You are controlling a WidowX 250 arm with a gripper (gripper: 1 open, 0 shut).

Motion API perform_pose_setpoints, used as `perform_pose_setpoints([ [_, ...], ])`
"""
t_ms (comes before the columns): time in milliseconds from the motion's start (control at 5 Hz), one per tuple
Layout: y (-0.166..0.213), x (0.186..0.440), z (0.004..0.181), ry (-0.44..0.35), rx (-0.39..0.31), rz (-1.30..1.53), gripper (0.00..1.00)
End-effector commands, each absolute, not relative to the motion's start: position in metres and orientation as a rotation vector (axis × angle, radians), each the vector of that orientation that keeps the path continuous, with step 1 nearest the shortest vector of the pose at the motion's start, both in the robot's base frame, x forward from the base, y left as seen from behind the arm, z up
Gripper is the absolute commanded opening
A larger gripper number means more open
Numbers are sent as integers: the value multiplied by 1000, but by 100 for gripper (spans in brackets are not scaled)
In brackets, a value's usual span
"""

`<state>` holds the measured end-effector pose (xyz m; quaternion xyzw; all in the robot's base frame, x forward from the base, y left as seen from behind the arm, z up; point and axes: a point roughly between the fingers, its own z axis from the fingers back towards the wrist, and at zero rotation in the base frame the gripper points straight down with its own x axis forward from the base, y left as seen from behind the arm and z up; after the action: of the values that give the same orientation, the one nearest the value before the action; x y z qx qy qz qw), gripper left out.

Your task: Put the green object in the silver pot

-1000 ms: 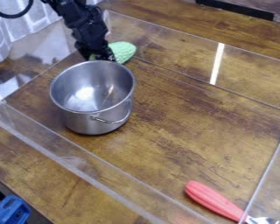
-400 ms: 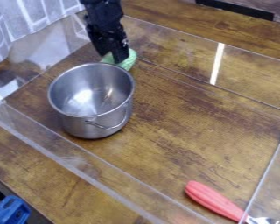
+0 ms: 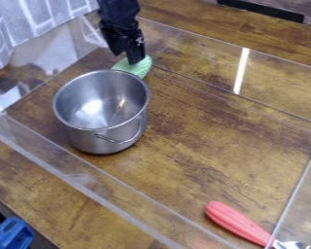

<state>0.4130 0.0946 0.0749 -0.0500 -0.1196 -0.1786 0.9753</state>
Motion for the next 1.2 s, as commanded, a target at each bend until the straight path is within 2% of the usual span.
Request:
perform_pose_setpoints([
  [0, 99, 425, 96, -297, -80, -381, 100],
  [200, 111, 429, 91, -295, -85, -380, 100],
  [400, 121, 432, 94, -289, -77, -374, 0],
  [600, 125, 424, 93, -288, -60, -276, 100],
  [1000, 137, 413, 79, -283, -61, -174, 100],
])
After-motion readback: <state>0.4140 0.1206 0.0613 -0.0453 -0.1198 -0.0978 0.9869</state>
